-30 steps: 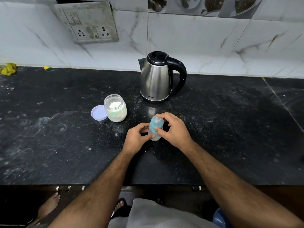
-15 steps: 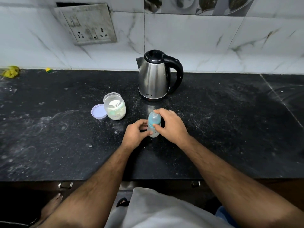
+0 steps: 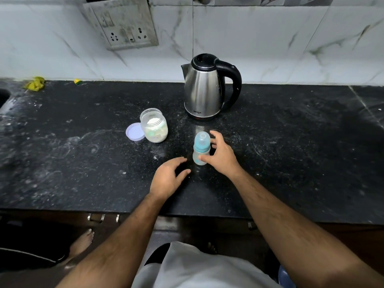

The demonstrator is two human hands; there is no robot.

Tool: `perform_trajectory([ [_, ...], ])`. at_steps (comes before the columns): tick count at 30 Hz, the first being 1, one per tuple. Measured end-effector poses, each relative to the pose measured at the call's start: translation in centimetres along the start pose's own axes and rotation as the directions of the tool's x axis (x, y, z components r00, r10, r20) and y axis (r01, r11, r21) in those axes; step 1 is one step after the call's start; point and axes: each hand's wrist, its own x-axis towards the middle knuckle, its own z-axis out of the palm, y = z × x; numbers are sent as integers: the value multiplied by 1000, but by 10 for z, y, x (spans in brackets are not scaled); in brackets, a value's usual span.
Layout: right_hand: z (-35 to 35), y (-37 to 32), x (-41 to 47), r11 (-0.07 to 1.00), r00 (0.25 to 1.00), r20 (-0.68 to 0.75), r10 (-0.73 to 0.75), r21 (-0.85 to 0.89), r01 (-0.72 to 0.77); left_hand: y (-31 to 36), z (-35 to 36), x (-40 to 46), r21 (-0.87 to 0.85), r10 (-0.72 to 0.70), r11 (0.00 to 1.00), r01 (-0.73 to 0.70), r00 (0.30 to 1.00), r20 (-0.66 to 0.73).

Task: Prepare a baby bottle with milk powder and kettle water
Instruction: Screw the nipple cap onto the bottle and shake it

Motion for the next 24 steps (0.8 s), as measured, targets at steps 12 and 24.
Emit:
perform_trajectory([
  [12,10,-5,-21,980,984,-159,85,189,-55,-34,3,-26,478,33,866,-149,970,242],
  [24,-19,-1,-75,896,937,-329,121,443,40,-30,9,-6,487,30,863,-134,976,217],
])
